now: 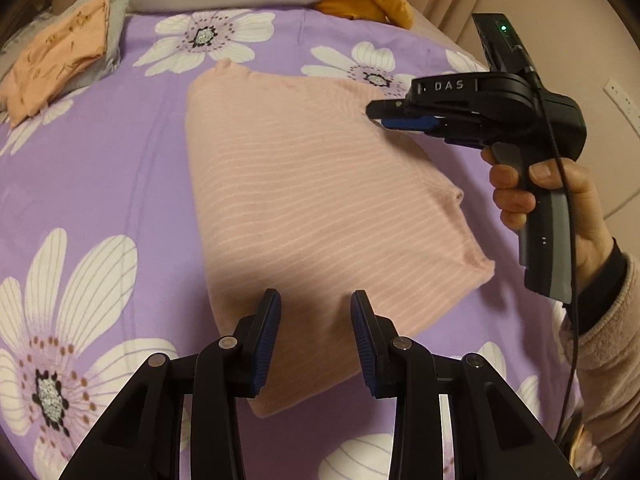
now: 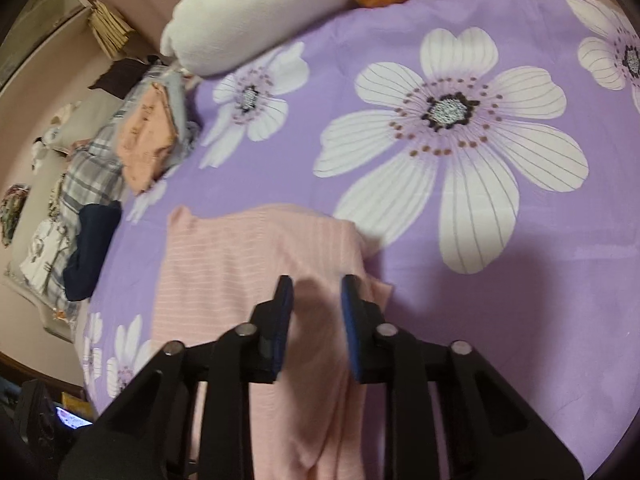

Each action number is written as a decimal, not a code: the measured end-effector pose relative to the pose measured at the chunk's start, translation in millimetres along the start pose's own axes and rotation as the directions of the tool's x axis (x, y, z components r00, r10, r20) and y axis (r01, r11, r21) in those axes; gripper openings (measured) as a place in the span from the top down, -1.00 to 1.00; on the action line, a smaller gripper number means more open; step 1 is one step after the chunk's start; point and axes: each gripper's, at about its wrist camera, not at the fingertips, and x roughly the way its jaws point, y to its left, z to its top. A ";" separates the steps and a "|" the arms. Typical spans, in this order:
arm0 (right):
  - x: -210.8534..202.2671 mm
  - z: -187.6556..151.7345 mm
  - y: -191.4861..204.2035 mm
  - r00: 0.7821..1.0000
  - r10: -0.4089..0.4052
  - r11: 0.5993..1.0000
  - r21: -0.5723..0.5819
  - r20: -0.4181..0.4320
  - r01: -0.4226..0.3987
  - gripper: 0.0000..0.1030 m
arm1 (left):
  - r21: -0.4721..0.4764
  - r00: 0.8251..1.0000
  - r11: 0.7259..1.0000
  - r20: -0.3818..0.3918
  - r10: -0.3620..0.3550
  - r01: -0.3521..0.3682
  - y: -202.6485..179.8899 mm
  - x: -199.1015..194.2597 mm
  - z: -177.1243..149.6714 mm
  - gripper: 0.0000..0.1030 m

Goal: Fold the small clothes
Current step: 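Raise the right tool away from the folded pink shirt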

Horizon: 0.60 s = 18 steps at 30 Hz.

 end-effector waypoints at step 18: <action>-70.9 -90.0 30.6 0.997 0.077 0.970 -0.234 0.022 -0.069 0.54 | -0.008 1.000 1.000 0.008 0.020 -0.019 -1.4 -0.5 -5.6 0.33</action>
